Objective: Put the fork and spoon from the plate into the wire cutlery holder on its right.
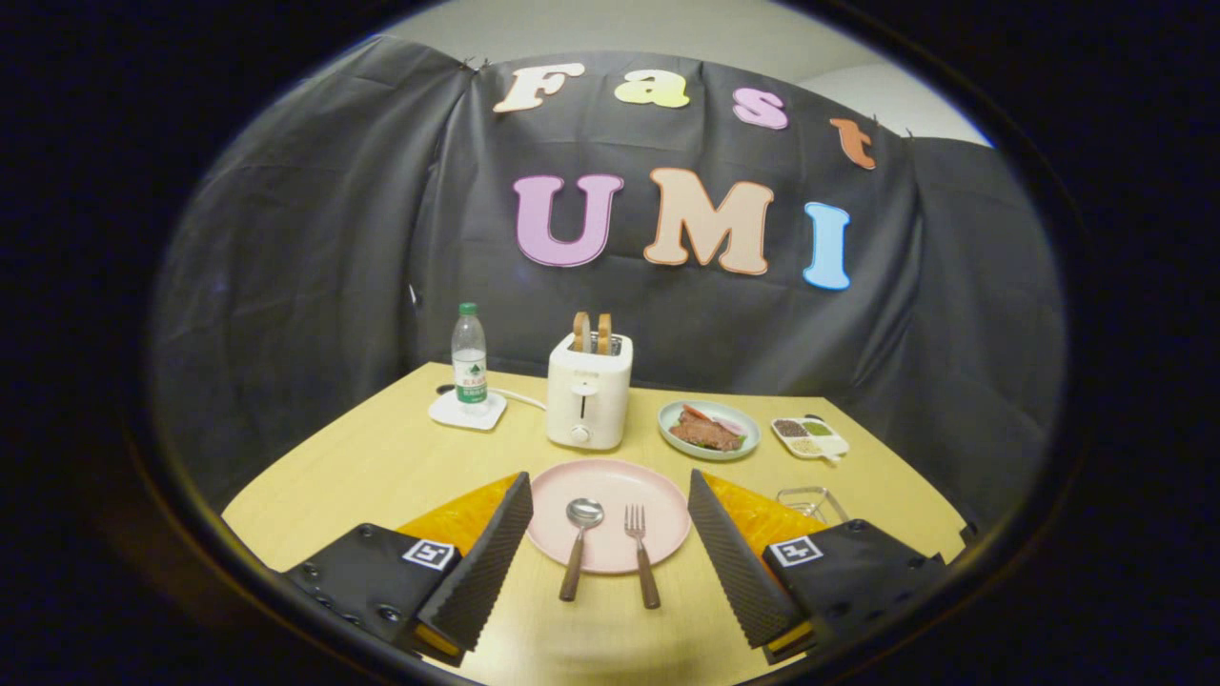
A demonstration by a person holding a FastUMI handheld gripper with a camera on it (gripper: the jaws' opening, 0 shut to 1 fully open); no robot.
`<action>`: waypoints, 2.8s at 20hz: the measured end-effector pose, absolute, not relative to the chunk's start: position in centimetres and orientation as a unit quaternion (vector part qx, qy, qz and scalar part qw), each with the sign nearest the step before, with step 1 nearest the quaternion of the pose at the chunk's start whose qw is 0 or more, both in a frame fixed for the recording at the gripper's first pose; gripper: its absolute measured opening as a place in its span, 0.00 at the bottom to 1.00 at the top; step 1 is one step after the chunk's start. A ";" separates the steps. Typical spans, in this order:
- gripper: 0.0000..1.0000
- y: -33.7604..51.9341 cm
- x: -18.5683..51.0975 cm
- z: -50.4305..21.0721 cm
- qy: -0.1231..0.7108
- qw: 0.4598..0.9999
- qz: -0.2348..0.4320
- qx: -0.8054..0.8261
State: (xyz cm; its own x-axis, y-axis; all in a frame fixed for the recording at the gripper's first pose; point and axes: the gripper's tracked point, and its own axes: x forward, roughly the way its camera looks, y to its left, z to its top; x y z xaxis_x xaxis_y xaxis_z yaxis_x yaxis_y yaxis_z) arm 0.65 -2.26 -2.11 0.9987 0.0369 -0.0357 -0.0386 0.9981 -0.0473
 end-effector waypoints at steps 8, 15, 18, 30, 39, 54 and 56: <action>1.00 -3.6 1.4 -4.8 0.042 0.998 0.036 -0.011; 1.00 -6.1 3.0 -8.6 0.084 0.996 0.012 -0.024; 1.00 -7.0 3.9 -9.9 0.100 0.995 0.005 -0.026; 0.91 -7.2 6.4 -15.9 0.163 0.986 0.017 -0.028; 0.55 -6.5 7.3 -17.5 0.188 0.981 0.030 -0.038; 0.10 -5.8 6.6 -17.1 0.189 0.981 0.029 -0.041; 0.10 -6.2 6.6 -16.2 0.180 0.983 0.021 -0.033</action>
State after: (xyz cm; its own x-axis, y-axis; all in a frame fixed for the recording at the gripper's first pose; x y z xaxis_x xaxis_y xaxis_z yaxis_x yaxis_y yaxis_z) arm 6.58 -6.18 -16.24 0.9345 0.0297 -0.3547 -0.0533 0.9970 -0.0569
